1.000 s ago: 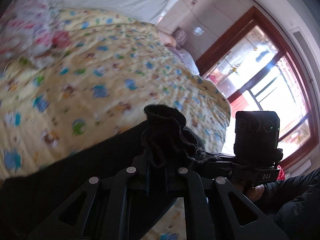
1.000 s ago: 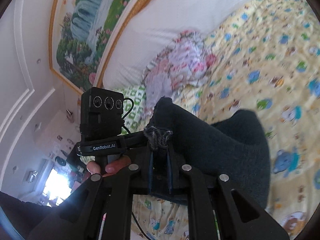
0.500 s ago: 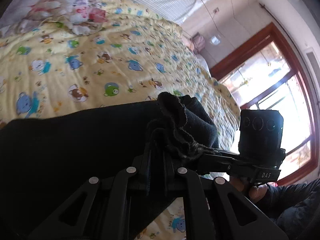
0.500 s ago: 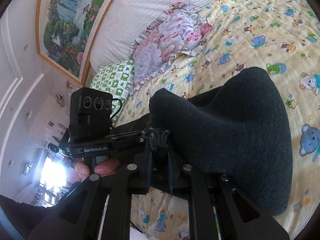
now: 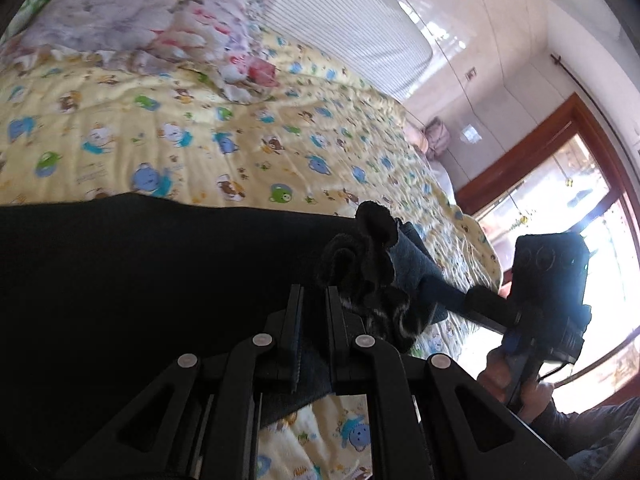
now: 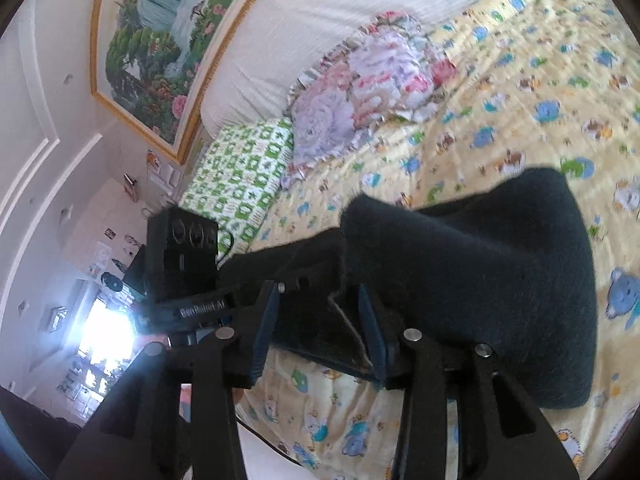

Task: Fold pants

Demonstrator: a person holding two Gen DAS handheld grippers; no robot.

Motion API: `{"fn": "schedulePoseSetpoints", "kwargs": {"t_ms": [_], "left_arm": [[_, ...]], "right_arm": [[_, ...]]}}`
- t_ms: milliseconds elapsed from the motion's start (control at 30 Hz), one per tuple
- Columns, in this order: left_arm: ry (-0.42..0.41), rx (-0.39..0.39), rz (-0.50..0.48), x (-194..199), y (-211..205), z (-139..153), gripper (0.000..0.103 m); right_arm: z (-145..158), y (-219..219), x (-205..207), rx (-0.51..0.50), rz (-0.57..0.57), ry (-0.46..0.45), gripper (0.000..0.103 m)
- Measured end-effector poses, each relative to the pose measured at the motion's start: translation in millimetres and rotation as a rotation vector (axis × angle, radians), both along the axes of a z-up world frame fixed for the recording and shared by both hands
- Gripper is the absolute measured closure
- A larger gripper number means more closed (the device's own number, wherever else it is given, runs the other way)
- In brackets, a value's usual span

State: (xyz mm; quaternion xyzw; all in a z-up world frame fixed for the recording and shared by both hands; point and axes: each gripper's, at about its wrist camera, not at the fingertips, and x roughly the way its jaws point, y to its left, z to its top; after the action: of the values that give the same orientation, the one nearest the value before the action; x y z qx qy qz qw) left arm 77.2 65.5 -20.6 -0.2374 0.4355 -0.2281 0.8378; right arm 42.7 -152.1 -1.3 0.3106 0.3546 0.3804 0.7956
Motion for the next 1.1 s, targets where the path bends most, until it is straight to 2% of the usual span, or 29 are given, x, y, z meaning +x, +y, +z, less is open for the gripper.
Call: {"fn": "schedulePoseSetpoints", "kwargs": {"t_ms": [200,367,500,667,800,867,967,1033,1100], "left_arm": [[0.004,-0.020,0.084,-19.6,15.9,1.0,0.091],[0.011,-0.064,0.152,-35.0,33.6,-0.4,0.091],[0.016,-0.065,0.186,-44.8,41.7,-0.6,0.085],[0.010,-0.077,0.230,-58.4,51.1,1.8,0.084],[-0.003,-0.066,0.310,-71.2,61.8,6.5,0.071],[-0.009,-0.061,0.362,-78.6,69.2,8.1,0.062],[-0.013,-0.050,0.430,-89.2,80.1,10.6,0.061],[-0.012,-0.049,0.480,-97.9,88.5,11.6,0.061],[-0.009,-0.049,0.525,-108.0,96.6,12.1,0.061]], "right_arm": [[15.1,-8.8,7.1,-0.003,-0.029,-0.031,0.058],[15.9,-1.6,13.6,-0.011,-0.016,-0.027,0.058],[15.1,3.7,14.2,-0.022,-0.005,-0.030,0.057],[14.4,-1.7,20.4,-0.029,-0.034,-0.021,0.057],[17.3,-3.3,29.5,-0.032,-0.041,-0.018,0.057],[21.0,1.5,33.5,-0.046,-0.029,-0.028,0.057],[25.4,15.0,40.5,-0.075,0.011,-0.036,0.056],[28.5,28.8,46.1,-0.103,0.061,-0.044,0.050],[31.2,44.7,51.0,-0.142,0.107,-0.052,0.048]]}}
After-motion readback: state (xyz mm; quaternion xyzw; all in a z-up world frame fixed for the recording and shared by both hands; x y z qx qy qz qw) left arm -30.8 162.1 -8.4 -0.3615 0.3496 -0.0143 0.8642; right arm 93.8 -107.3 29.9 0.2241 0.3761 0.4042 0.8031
